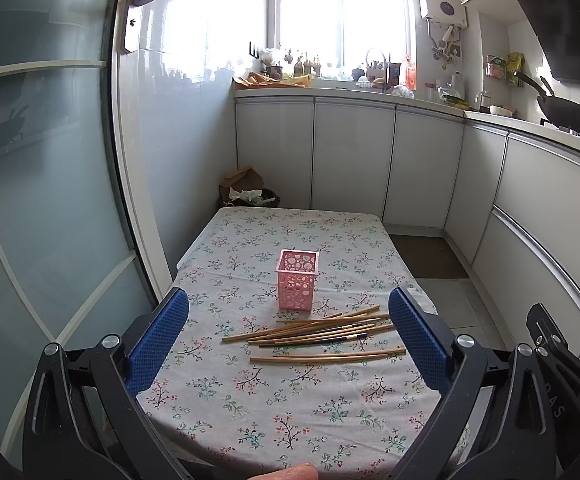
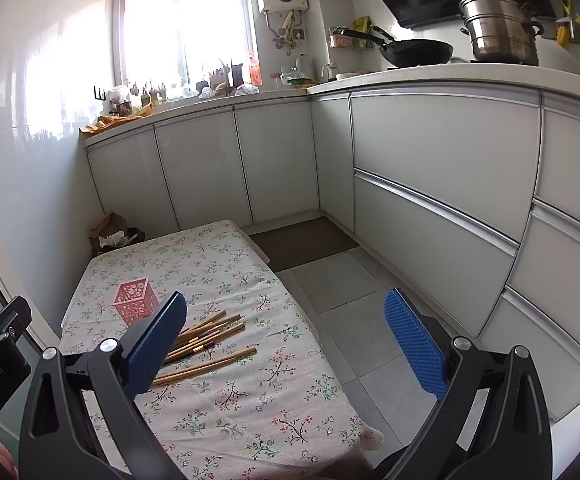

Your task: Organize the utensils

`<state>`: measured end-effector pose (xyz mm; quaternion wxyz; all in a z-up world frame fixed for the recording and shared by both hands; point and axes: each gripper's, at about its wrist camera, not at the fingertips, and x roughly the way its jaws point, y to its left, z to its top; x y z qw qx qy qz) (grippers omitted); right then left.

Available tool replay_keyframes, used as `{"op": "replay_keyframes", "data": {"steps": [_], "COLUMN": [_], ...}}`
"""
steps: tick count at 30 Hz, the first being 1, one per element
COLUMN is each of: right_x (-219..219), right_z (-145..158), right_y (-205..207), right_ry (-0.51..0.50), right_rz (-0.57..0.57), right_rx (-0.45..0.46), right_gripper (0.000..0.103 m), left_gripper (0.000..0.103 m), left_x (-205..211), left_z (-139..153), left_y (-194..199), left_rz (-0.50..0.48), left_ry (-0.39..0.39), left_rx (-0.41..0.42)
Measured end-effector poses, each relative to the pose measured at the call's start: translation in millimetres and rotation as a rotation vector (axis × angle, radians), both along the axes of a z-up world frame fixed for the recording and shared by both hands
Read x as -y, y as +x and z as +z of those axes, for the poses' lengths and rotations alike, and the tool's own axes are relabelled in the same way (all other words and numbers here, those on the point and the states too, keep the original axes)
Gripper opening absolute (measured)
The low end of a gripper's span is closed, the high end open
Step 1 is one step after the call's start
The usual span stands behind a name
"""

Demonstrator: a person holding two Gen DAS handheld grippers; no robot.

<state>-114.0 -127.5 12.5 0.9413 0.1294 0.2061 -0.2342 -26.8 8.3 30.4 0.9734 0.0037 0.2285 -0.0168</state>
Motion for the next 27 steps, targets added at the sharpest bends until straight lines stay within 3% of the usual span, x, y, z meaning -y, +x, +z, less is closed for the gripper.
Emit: {"op": "replay_keyframes", "data": {"steps": [21,23,25,27], "right_x": [6,16,28,46], "right_z": [2,-6,-17,-35], "right_y": [-4,1,7,14], "right_ry": [0.011,0.052,0.109,0.194], "right_rz": [-0.011,-0.026,-0.036,-0.039], "right_rx": [0.003,-0.027,-0.06,-0.092], "right_gripper": [0.097,0.097,0.097,0.097], "left_gripper": [0.096,0.096,0.096,0.096], "left_x": [-1,4,16,31], "left_z": [4,2,-8,-25], "left_y": [1,22,59,99], "left_rz": [-0.006,-0.051,-0.16,-0.304], "left_ry": [0.017,0.057,0.121,0.163], "left_rx": [0.011,-0.019,-0.115,-0.262]}}
